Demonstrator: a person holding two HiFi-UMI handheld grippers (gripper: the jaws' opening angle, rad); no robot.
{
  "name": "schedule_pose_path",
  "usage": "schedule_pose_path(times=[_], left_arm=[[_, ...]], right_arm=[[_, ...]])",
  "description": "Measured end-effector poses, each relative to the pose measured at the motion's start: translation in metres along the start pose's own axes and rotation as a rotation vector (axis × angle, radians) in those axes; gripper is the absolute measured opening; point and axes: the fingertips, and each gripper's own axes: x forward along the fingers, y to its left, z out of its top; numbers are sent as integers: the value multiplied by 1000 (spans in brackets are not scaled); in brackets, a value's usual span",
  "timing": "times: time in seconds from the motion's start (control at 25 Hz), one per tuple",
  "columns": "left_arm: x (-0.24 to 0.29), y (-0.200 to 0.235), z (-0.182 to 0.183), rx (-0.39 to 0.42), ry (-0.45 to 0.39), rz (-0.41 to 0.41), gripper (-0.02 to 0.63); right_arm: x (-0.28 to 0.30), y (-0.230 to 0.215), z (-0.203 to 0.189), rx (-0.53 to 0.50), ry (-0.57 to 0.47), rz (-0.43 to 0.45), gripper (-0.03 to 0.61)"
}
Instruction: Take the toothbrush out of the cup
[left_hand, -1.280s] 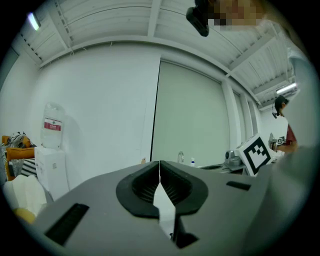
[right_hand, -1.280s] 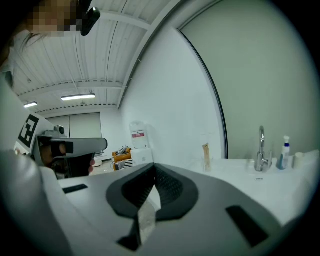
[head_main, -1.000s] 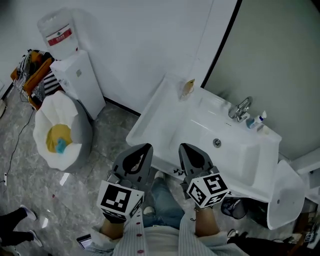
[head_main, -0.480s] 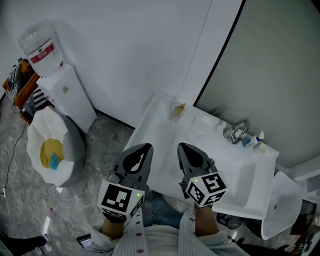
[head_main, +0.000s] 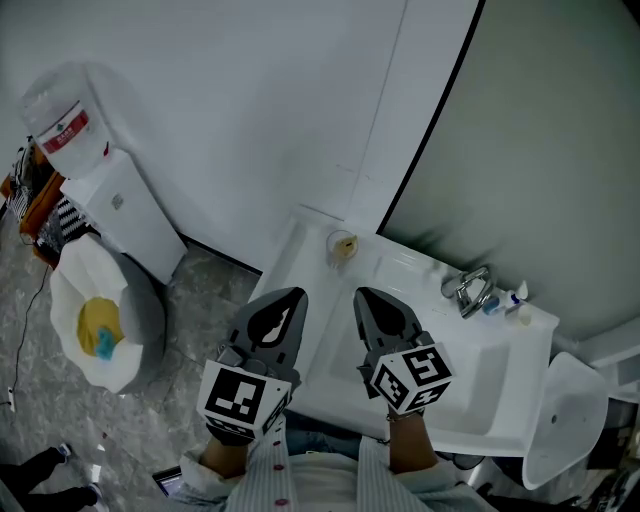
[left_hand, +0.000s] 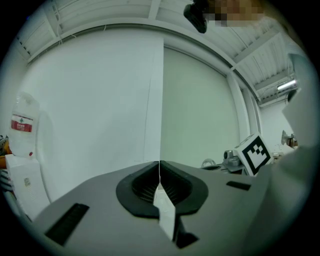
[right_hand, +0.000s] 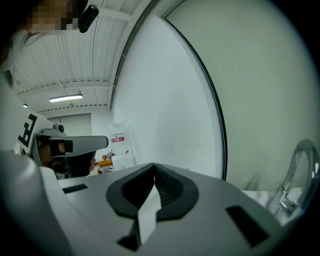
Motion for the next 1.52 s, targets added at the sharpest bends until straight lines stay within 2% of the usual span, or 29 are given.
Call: schedule_pose_path(times=[0.4,0.76,1.52], left_arm=[[31,-1,-1,5,28,-56,18],[50,6,1,-6,32,-123,18],[95,22,-20,-14,88,-158,18]], right_arm=[[11,-17,1,29,11,-19,12],[25,-26,3,51,16,-74,12],[51,-55,-3,94,37,-109,12]])
